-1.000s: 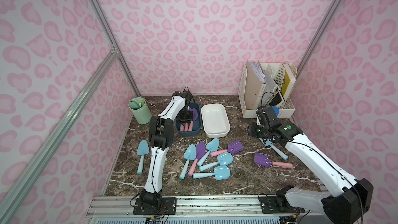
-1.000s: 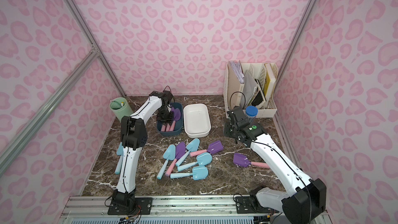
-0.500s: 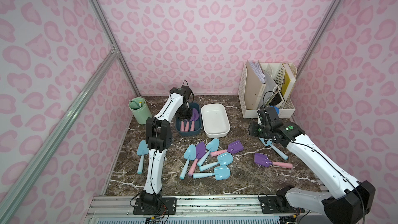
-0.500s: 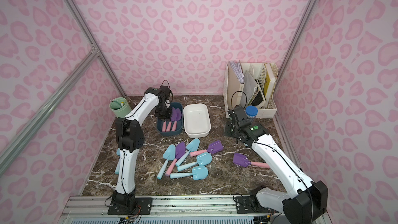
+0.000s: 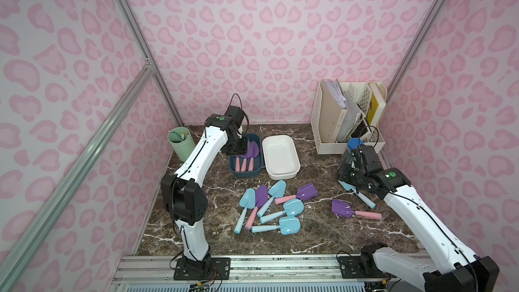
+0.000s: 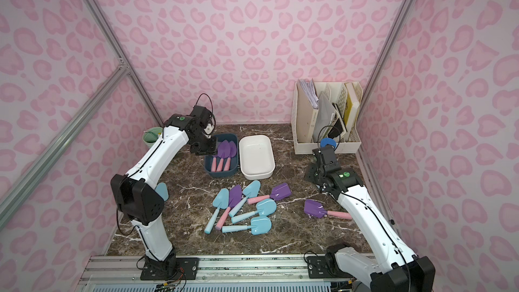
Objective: Sort the small shovels by color and place them into the storage box
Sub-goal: Place the shovel in the storage box, then pick up the shovel from the center of the board.
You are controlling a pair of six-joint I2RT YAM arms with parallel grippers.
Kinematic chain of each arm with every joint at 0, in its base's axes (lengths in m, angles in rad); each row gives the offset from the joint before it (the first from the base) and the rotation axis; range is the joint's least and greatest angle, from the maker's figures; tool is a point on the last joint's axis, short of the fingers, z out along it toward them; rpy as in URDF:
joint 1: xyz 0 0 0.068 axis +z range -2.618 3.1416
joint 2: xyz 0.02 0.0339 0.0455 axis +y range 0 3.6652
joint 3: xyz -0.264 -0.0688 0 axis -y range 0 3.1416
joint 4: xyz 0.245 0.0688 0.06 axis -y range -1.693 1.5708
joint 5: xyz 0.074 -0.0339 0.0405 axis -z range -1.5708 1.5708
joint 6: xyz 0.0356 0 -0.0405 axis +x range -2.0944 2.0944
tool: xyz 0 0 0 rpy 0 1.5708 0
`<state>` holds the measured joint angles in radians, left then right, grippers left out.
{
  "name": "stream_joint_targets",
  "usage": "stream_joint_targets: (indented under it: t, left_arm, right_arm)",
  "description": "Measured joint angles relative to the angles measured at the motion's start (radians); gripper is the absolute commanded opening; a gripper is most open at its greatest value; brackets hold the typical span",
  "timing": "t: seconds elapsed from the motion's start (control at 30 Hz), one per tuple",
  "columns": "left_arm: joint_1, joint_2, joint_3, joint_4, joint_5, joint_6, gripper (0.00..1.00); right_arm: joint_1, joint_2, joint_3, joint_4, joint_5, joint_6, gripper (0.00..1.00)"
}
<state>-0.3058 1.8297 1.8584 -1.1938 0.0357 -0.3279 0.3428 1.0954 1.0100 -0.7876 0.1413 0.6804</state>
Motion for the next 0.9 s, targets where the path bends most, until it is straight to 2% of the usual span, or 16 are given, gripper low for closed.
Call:
stream_joint_targets:
  t: [0.27, 0.47, 0.6, 0.7, 0.83, 0.9]
  left_arm:
    - [0.000, -0.185, -0.278, 0.045, -0.011, -0.010, 0.44]
    - [0.000, -0.250, -0.438, 0.077, -0.010, -0.010, 0.44]
    - [0.000, -0.274, -0.515, 0.092, 0.004, -0.006, 0.44]
    - [0.000, -0.289, -0.547, 0.108, 0.013, -0.002, 0.44]
    - [0.000, -0.297, -0.565, 0.131, 0.030, 0.006, 0.44]
    - [0.000, -0.298, -0.570, 0.137, 0.035, 0.013, 0.44]
  right_arm:
    - [-0.071, -0.022, -0.139, 0.006, -0.021, 0.051, 0.58]
    - [-0.152, 0.019, -0.185, 0.031, -0.061, -0.002, 0.55]
    - [-0.155, 0.078, -0.114, 0.025, -0.089, -0.124, 0.54]
    - [-0.157, 0.118, -0.019, 0.020, -0.055, -0.251, 0.54]
    - [-0.157, 0.155, 0.096, 0.000, 0.001, -0.479, 0.57]
    - [-0.158, 0.150, 0.118, 0.006, 0.008, -0.640, 0.58]
